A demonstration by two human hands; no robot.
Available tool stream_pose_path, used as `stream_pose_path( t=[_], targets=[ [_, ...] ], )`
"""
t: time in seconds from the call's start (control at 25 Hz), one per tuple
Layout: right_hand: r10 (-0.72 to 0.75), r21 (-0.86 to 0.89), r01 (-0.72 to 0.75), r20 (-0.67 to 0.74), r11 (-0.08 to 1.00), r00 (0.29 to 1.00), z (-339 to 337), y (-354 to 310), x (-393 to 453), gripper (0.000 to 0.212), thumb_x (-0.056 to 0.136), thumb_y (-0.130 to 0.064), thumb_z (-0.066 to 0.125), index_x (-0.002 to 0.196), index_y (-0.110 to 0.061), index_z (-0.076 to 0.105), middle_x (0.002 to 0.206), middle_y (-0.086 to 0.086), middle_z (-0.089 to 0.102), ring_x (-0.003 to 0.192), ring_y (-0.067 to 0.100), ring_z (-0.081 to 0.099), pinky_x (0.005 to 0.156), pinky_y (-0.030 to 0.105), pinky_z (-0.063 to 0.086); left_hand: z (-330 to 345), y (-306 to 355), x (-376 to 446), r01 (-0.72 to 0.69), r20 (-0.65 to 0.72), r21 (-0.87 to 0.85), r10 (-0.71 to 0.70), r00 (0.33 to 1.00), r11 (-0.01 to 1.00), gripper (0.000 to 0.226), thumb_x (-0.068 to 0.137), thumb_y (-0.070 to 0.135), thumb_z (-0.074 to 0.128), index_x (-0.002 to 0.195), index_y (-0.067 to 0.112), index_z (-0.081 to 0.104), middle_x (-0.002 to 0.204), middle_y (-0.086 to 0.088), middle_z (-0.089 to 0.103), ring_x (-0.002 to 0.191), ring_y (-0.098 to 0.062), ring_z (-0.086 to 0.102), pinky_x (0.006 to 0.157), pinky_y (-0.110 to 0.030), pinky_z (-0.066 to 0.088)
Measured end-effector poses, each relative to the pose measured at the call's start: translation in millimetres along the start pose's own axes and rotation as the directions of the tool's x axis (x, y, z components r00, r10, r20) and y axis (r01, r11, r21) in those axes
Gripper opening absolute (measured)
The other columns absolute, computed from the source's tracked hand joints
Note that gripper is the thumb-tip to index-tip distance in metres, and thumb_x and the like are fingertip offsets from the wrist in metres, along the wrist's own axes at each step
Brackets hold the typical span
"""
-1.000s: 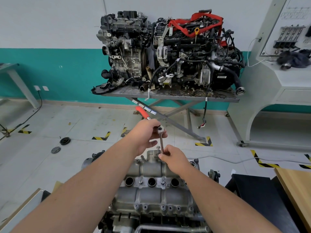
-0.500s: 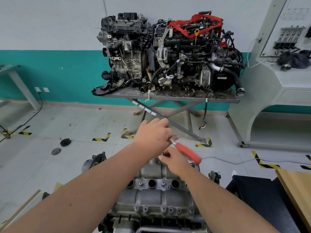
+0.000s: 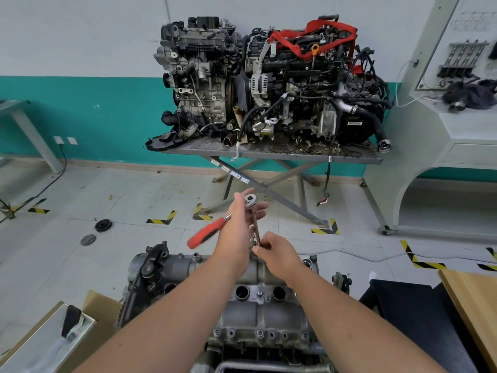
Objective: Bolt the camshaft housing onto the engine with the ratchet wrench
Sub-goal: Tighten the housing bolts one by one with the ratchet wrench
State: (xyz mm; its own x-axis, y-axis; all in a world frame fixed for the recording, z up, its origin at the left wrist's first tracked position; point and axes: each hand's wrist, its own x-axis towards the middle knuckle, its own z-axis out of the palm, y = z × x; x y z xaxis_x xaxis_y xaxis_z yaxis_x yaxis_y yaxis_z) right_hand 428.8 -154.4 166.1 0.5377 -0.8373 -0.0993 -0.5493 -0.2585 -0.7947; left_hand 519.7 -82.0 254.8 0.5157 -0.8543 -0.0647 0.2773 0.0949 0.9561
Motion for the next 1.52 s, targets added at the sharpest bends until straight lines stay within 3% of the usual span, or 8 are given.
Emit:
stream_pose_path(
  t=[0.12, 0.28, 0.48, 0.68, 0.84, 1.2, 1.4, 1.52],
  targets=[
    [0.01, 0.024, -0.01, 0.009, 1.0, 1.0, -1, 0, 0, 0.025, 0.094, -0.023, 0.064, 0.074, -0.024, 0.049, 0.071, -0.008, 0.056, 0.068, 0.009, 0.051, 0.062, 0.025, 0.038, -1, 11, 8, 0.199, -0.013, -0.045, -0.2, 0.98, 0.979, 0.052, 0.1, 0.058, 0.038, 0.091, 0.023, 0.075, 0.09, -0.003, 0.076, 0.088, -0.015, 0.073, 0.089, -0.043, 0.044],
    [0.011, 0.043, -0.012, 0.01, 0.999, 1.0, -1, 0, 0, 0.027, 0.093, -0.021, 0.066, 0.072, -0.027, 0.05, 0.071, -0.012, 0.057, 0.068, 0.003, 0.052, 0.061, 0.021, 0.037, -3, 38, 21, 0.282, -0.007, 0.361, -0.299, 0.954, 0.889, 0.049, 0.099, 0.055, 0.035, 0.087, 0.019, 0.065, 0.082, 0.0, 0.077, 0.094, -0.017, 0.071, 0.093, -0.046, 0.043],
    [0.021, 0.014, -0.021, 0.021, 1.0, 1.0, -4, 1, 0, 0.028, 0.091, -0.024, 0.067, 0.071, -0.025, 0.049, 0.074, -0.007, 0.057, 0.068, 0.008, 0.05, 0.06, 0.025, 0.035, 5, 55, 22, 0.115, 0.126, 0.677, -0.269, 0.955, 0.726, 0.046, 0.1, 0.054, 0.034, 0.108, 0.016, 0.059, 0.081, 0.006, 0.077, 0.088, -0.012, 0.072, 0.086, -0.039, 0.046],
    [0.023, -0.01, -0.022, 0.012, 1.0, 1.0, -2, 2, 0, 0.025, 0.091, -0.027, 0.067, 0.073, -0.025, 0.049, 0.075, -0.006, 0.057, 0.071, 0.013, 0.051, 0.065, 0.031, 0.039, 6, 63, 23, -0.033, 0.19, 0.8, -0.2, 0.961, 0.599, 0.041, 0.103, 0.045, 0.038, 0.098, 0.011, 0.061, 0.077, 0.006, 0.076, 0.084, -0.016, 0.07, 0.072, -0.033, 0.045],
    [0.017, -0.009, -0.017, 0.019, 1.0, 1.0, -2, 2, 0, 0.024, 0.092, -0.027, 0.067, 0.075, -0.025, 0.05, 0.076, -0.007, 0.057, 0.07, 0.01, 0.05, 0.065, 0.029, 0.038, 14, 64, 18, -0.241, 0.299, 0.907, -0.124, 0.946, 0.346, 0.034, 0.103, 0.039, 0.037, 0.086, 0.017, 0.055, 0.076, 0.002, 0.07, 0.054, -0.007, 0.053, 0.051, -0.028, 0.036],
    [-0.018, 0.031, 0.017, 0.019, 0.999, 1.0, -2, 0, -2, 0.017, 0.092, -0.021, 0.066, 0.094, -0.005, 0.06, 0.089, 0.011, 0.066, 0.079, 0.021, 0.057, 0.072, 0.034, 0.042, 4, 38, 12, -0.532, 0.546, 0.838, 0.201, 0.813, -0.123, 0.025, 0.099, 0.042, 0.05, 0.085, 0.022, 0.057, 0.097, 0.004, 0.048, 0.085, -0.017, 0.051, 0.053, -0.027, 0.025],
    [-0.092, 0.086, 0.089, 0.027, 0.992, 0.995, -4, 0, -6, 0.006, 0.093, -0.02, 0.063, 0.089, -0.015, 0.063, 0.081, -0.002, 0.063, 0.076, 0.013, 0.059, 0.073, 0.036, 0.047, -9, 17, 3, -0.635, 0.593, 0.773, 0.38, 0.71, -0.02, 0.05, 0.089, 0.06, 0.048, 0.092, 0.014, 0.067, 0.12, -0.002, 0.058, 0.103, -0.025, 0.055, 0.078, -0.039, 0.047],
    [-0.006, 0.09, -0.001, 0.072, 0.996, 0.997, -6, -4, -5, 0.012, 0.087, -0.035, 0.053, 0.078, -0.028, 0.055, 0.082, -0.005, 0.062, 0.085, 0.023, 0.061, 0.073, 0.029, 0.049, -20, -1, -3, -0.627, 0.51, 0.751, 0.421, 0.75, 0.207, 0.059, 0.09, 0.065, 0.043, 0.123, 0.021, 0.064, 0.149, -0.003, 0.043, 0.128, -0.022, 0.046, 0.095, -0.034, 0.042]
  ],
)
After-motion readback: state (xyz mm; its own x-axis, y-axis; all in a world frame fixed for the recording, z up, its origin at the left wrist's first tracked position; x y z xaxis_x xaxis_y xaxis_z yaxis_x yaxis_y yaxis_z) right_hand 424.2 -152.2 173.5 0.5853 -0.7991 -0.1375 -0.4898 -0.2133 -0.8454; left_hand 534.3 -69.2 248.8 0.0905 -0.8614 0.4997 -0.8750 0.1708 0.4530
